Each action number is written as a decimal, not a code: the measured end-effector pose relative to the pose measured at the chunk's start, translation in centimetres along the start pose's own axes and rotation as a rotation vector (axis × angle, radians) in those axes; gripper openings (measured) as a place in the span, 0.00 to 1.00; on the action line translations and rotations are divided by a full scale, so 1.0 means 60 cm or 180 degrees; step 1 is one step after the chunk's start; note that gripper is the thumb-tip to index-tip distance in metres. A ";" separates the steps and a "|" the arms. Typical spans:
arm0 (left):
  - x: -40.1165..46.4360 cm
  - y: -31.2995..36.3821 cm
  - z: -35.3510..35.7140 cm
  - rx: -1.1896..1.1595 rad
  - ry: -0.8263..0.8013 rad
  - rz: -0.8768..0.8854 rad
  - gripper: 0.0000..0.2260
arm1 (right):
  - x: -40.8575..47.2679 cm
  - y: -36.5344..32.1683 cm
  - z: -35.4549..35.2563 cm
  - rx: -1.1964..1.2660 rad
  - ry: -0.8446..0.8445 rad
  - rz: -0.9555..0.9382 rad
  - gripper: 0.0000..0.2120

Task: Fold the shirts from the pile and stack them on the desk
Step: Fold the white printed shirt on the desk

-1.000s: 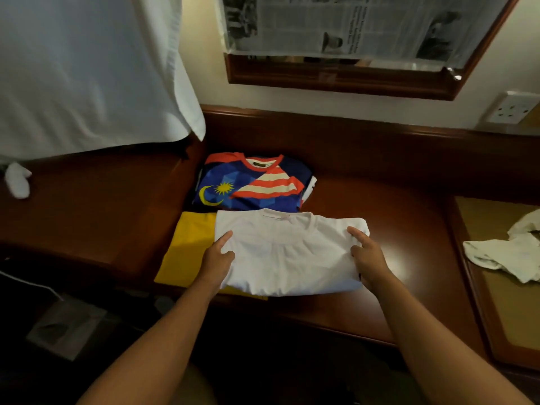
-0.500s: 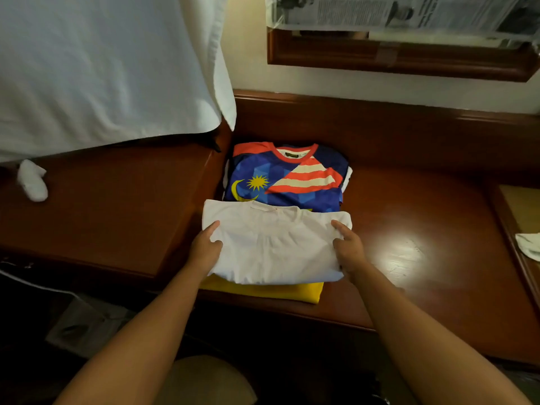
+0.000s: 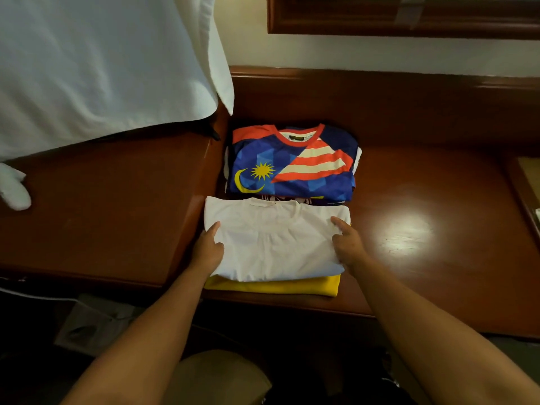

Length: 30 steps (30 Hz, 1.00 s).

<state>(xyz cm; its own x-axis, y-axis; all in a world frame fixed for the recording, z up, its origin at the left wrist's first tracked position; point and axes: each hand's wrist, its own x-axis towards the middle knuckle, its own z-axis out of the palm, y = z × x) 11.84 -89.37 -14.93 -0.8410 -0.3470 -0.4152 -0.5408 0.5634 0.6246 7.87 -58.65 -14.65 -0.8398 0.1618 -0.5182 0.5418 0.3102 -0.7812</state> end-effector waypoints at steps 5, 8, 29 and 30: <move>-0.006 -0.023 0.010 -0.0148 -0.0039 0.0045 0.28 | -0.009 0.022 -0.006 -0.0143 0.0127 0.0072 0.27; -0.039 -0.042 0.025 -0.0239 0.0399 -0.0065 0.29 | -0.022 0.057 -0.008 -0.0152 0.0299 0.0015 0.31; -0.077 -0.100 0.057 -0.0396 0.0810 -0.0510 0.20 | -0.057 0.117 -0.009 -0.0198 0.0044 0.0515 0.29; -0.079 -0.098 0.057 -0.0295 0.0820 -0.0418 0.20 | -0.062 0.113 -0.009 -0.0313 0.0087 0.0481 0.28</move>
<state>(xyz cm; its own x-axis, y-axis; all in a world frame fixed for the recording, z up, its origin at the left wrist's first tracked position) 19.09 -88.46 -18.89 -0.7339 -0.5979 -0.3223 -0.6346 0.4343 0.6393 14.64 -56.64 -17.81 -0.7505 0.2385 -0.6164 0.6570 0.3703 -0.6567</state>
